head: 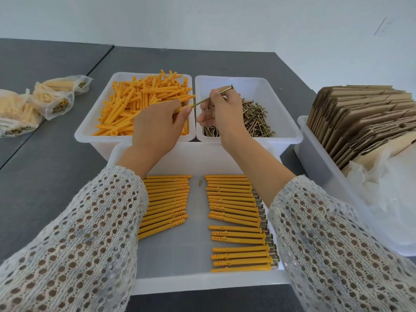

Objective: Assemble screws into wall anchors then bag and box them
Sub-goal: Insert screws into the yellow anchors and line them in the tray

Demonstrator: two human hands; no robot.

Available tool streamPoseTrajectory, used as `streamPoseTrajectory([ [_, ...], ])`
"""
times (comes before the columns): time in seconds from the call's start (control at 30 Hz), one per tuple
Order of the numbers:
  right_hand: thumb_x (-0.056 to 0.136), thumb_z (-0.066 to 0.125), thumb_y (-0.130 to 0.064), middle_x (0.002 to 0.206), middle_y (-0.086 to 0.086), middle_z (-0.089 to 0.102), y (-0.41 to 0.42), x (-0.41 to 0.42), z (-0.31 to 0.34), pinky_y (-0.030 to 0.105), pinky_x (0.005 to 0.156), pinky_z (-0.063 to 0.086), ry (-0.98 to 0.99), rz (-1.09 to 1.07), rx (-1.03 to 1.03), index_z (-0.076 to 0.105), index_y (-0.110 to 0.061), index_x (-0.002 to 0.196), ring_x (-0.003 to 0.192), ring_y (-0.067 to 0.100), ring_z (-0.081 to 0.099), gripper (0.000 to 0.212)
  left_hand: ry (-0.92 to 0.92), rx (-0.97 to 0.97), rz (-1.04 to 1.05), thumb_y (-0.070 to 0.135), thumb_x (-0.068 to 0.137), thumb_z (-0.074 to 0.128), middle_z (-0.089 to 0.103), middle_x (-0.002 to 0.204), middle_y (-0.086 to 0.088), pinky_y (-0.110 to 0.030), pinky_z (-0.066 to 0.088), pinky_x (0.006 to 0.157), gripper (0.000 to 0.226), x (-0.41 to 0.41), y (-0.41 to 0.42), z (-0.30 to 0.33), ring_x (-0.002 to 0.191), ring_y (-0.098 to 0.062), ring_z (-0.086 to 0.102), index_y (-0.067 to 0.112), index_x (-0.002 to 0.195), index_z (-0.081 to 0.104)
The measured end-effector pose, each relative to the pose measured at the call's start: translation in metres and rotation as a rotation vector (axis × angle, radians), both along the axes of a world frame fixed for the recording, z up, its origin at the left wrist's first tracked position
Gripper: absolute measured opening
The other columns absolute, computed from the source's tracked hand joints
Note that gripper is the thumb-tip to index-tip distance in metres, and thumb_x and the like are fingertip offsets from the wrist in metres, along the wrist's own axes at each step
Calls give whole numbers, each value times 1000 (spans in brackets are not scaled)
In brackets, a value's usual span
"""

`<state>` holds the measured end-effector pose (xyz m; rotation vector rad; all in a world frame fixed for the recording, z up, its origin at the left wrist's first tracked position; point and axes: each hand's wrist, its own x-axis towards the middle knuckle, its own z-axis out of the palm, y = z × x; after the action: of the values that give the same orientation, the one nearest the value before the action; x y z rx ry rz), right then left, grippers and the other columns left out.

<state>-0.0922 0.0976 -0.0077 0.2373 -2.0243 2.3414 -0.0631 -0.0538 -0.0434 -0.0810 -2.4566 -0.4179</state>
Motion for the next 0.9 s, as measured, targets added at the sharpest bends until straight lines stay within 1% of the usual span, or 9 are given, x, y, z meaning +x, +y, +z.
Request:
streamPoseTrajectory([
  [0.1, 104, 40, -10, 72, 8, 60, -2, -1, -2, 31, 50, 52, -1, 13, 26, 47, -7, 97, 44, 19, 60, 11, -8, 17, -17, 49, 105, 39, 37, 55, 5, -29, 15, 47, 49, 0, -1, 1, 51, -13, 33, 24, 63, 30],
  [0.17, 105, 40, -11, 72, 8, 61, -1, -2, -3, 30, 49, 53, -2, -6, 7, 47, -7, 97, 45, 19, 60, 11, -8, 20, -26, 48, 105, 39, 37, 56, 5, -29, 16, 47, 48, 0, -1, 1, 51, -11, 32, 23, 64, 31],
  [0.33, 105, 40, -12, 74, 10, 62, -1, -4, -4, 30, 49, 53, -2, -55, -24, 48, -8, 96, 45, 18, 61, 12, -16, 20, -40, 47, 105, 38, 38, 56, 4, -29, 16, 47, 49, 0, -1, 2, 52, -15, 35, 20, 64, 33],
  [0.47, 103, 45, -11, 76, 8, 62, -3, -1, -5, 30, 50, 53, -4, 58, 86, 54, -7, 93, 46, 17, 60, 14, -29, 37, -85, 45, 105, 40, 39, 57, 3, -31, 21, 47, 49, 0, -1, 2, 54, -20, 37, 16, 66, 37],
  [0.57, 101, 50, -12, 75, 6, 63, -6, 1, -5, 25, 44, 49, 22, 104, 203, 59, -1, 98, 42, 14, 55, 14, -35, 133, -200, 41, 105, 42, 41, 57, -4, -39, 28, 51, 50, 1, -1, 4, 54, -22, 37, 10, 66, 40],
  [0.7, 102, 50, -15, 77, 7, 62, -5, 3, -3, 24, 43, 44, 37, 133, 198, 55, -1, 109, 40, 13, 49, 17, -20, 240, -290, 31, 107, 42, 51, 61, -14, -39, 32, 56, 49, 2, -1, 5, 57, -27, 44, 1, 69, 52],
  [0.8, 104, 47, -20, 79, 7, 62, -6, 6, -1, 26, 46, 44, 67, 219, 204, 54, -1, 113, 45, 16, 49, 23, 20, 334, -298, 21, 108, 38, 50, 60, -4, -26, 31, 54, 43, 2, -2, 8, 55, -15, 43, 5, 73, 56],
  [0.83, 104, 46, -20, 79, 7, 63, -8, 8, -1, 26, 46, 44, 92, 251, 223, 55, -1, 113, 46, 17, 49, 23, 22, 379, -295, 16, 107, 36, 49, 61, -3, -25, 30, 54, 39, 2, -2, 10, 56, -14, 41, 6, 74, 55],
  [0.9, 104, 46, -16, 78, 7, 63, -13, 12, -1, 28, 45, 44, 146, 288, 260, 56, -1, 115, 46, 17, 50, 22, -18, 514, -317, 8, 104, 35, 51, 66, -5, -28, 33, 55, 31, 1, -2, 13, 59, -17, 42, 3, 84, 58],
])
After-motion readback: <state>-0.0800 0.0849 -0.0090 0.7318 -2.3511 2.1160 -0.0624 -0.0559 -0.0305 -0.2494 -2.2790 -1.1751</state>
